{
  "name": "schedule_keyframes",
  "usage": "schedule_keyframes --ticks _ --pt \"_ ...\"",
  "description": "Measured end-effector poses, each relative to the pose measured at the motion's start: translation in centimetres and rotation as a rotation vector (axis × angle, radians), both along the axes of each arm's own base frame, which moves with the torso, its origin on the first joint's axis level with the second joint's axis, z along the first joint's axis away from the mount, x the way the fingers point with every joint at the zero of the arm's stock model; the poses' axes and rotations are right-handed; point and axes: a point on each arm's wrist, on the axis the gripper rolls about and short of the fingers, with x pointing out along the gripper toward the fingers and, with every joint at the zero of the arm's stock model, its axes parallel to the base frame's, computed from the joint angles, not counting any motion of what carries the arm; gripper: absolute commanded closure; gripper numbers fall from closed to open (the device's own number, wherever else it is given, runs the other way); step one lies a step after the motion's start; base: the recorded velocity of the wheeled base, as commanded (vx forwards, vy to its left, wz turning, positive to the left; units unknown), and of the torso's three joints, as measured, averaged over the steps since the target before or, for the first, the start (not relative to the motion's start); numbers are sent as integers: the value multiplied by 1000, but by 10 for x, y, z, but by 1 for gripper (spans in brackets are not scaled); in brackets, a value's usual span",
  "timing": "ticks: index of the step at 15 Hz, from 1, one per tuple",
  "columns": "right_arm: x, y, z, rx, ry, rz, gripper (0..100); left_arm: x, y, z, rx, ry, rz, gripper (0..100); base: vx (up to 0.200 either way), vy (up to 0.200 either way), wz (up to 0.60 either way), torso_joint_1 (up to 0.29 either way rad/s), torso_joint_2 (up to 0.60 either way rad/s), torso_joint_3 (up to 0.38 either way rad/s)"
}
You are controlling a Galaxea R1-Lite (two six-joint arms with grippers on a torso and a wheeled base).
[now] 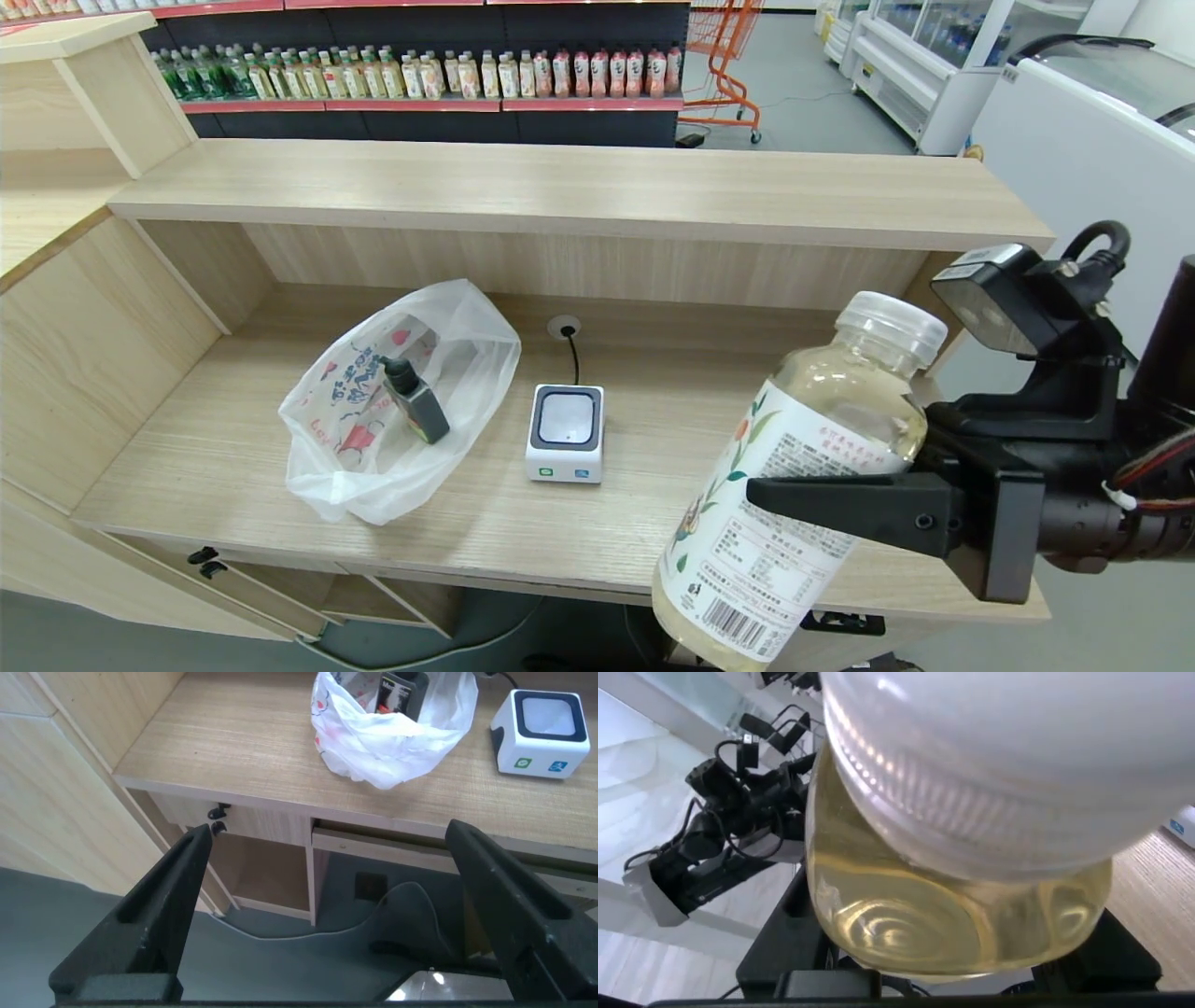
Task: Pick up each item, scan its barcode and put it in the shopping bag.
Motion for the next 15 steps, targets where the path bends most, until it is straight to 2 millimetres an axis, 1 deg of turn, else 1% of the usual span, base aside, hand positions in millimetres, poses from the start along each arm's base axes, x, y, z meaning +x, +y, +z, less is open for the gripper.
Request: schedule_keyframes --ticks 4,5,6,8,10,11,13,15 --pt "0 -1 -1 -5 -16 -14 100 0 0 0 0 0 0 0 0 0 0 0 0 0" --pt "0 -2 -1 -9 -35 -20 100 0 0 0 0 0 0 0 0 0 0 0 0 0" --pt "2 -4 -1 -26 -105 -34 100 0 0 0 0 0 0 0 0 0 0 0 0 0" --pt "12 -19 -5 -119 -387 -99 100 0 0 0 1 0 0 0 0 0 0 0 0 0" --pt "28 -45 -10 -273 -703 -203 100 0 0 0 1 0 0 0 0 0 0 0 0 0" --pt "35 -59 -11 -354 -833 -251 100 0 0 0 0 0 0 0 0 0 0 0 0 0" --pt "44 -81 -12 -504 -1048 -313 100 0 0 0 0 0 0 0 0 0 0 0 0 0" --pt "51 -95 -10 -620 -1186 -353 100 0 0 0 0 0 0 0 0 0 0 0 0 0"
